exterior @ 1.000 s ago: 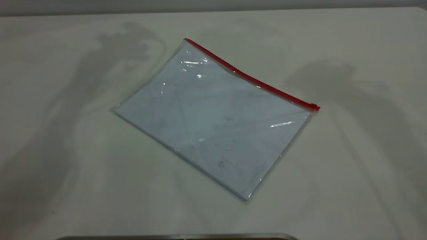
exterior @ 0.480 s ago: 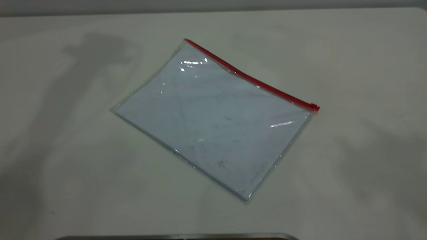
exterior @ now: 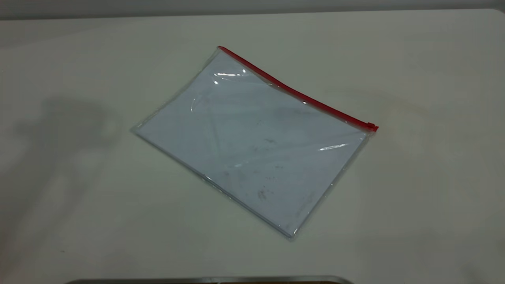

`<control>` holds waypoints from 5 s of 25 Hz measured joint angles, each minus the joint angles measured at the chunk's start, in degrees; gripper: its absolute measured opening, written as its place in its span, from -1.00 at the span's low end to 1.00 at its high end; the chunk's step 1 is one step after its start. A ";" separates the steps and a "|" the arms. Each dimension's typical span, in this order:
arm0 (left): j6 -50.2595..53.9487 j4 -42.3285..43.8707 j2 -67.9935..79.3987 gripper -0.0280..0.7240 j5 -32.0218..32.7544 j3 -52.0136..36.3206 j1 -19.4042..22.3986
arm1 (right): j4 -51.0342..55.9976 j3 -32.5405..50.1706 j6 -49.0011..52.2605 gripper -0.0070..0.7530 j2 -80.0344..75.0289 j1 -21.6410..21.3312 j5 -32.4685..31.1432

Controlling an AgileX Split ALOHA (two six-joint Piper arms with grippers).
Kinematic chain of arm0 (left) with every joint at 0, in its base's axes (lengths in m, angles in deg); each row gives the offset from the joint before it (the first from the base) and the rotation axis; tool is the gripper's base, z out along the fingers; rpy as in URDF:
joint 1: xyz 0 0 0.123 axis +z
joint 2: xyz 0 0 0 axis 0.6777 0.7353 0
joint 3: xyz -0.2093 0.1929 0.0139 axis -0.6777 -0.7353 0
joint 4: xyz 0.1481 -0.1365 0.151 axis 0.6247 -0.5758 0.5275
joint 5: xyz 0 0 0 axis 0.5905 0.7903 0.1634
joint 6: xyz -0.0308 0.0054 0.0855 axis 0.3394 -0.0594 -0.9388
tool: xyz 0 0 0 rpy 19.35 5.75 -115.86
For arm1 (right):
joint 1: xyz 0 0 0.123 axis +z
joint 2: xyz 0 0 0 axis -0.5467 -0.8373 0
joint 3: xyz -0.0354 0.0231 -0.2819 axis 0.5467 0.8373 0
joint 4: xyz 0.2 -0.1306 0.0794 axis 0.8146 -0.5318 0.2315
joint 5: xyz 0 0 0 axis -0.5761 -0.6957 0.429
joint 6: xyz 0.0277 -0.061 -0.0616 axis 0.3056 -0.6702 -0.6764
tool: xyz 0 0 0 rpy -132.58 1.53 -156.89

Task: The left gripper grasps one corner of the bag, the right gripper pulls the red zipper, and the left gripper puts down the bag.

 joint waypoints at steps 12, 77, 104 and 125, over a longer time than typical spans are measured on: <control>4.14 -0.40 -33.87 0.62 0.00 -37.90 0.00 | 3.04 33.91 0.74 0.56 28.26 0.00 0.00; -1.89 -4.33 -89.36 0.62 -2.06 -77.83 12.45 | -1.12 57.66 1.58 0.55 46.81 0.00 4.93; -1.89 -4.33 -89.36 0.62 -1.95 -77.83 12.45 | -3.13 57.66 4.47 0.54 46.81 -10.38 5.25; -1.89 -4.33 -89.36 0.62 -1.95 -77.83 12.45 | -10.88 57.84 15.95 0.54 46.81 -10.38 5.76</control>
